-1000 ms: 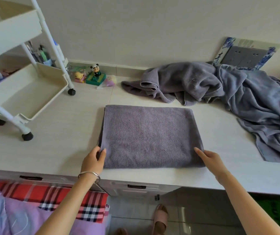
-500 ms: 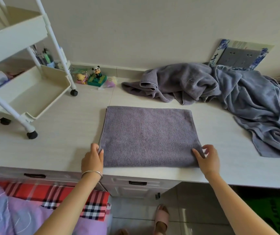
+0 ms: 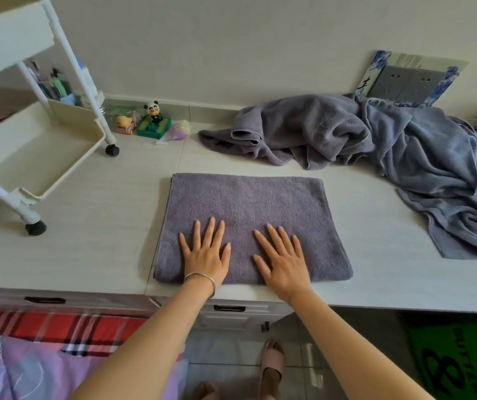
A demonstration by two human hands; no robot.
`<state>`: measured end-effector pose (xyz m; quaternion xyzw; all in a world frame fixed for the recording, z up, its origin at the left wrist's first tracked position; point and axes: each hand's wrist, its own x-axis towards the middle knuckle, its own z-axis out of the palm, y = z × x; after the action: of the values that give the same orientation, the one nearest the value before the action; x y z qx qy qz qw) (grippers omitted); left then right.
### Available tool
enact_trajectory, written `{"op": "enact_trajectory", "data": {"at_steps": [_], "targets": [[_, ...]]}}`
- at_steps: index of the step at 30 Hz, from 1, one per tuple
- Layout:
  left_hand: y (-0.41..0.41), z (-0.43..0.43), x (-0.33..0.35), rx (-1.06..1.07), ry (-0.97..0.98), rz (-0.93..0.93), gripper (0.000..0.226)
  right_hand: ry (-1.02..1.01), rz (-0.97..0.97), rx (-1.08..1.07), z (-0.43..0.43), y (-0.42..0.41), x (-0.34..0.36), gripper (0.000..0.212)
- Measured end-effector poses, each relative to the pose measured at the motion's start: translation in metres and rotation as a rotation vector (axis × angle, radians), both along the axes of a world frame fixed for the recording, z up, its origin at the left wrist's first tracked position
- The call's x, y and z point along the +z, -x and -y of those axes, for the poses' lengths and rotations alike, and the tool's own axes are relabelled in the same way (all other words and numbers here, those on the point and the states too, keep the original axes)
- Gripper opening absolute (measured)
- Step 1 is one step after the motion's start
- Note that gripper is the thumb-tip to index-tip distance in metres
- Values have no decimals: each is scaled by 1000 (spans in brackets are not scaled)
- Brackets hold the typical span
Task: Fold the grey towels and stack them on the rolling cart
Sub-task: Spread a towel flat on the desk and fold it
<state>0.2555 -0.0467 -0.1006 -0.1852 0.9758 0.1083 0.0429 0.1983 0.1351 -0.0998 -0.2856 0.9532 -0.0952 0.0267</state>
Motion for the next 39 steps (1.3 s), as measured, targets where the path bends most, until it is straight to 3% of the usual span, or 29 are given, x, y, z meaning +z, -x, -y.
{"op": "enact_trajectory", "data": {"at_steps": [4, 8, 11, 14, 17, 24, 27, 29, 35, 39], "targets": [[2, -3, 0, 80, -12, 28, 84, -23, -11, -124, -62, 12, -4, 61], [5, -5, 6, 124, -11, 86, 77, 11, 161, -290, -109, 27, 3, 64], [16, -7, 11, 100, -22, 67, 68, 286, 256, -435, -110, 39, 15, 62], [38, -20, 18, -98, 8, -25, 75, 558, 311, -651, -93, 58, 31, 55], [65, -30, 21, -191, 29, -17, 59, 601, 474, -744, -81, 90, 40, 54], [83, -25, 7, -117, 10, 40, 58, 415, 682, -714, -76, 135, 41, 53], [84, -26, 4, -119, 22, 26, 79, 591, 932, -696, -83, 144, 43, 54], [85, -25, 3, -131, 27, 30, 79, 691, 1023, -615, -86, 145, 48, 48], [91, -23, 10, -170, -20, 47, 54, 529, 843, -345, -85, 146, 76, 40], [73, -6, 15, -125, -128, 24, 61, 527, 763, -254, -66, 141, 113, 27]]}}
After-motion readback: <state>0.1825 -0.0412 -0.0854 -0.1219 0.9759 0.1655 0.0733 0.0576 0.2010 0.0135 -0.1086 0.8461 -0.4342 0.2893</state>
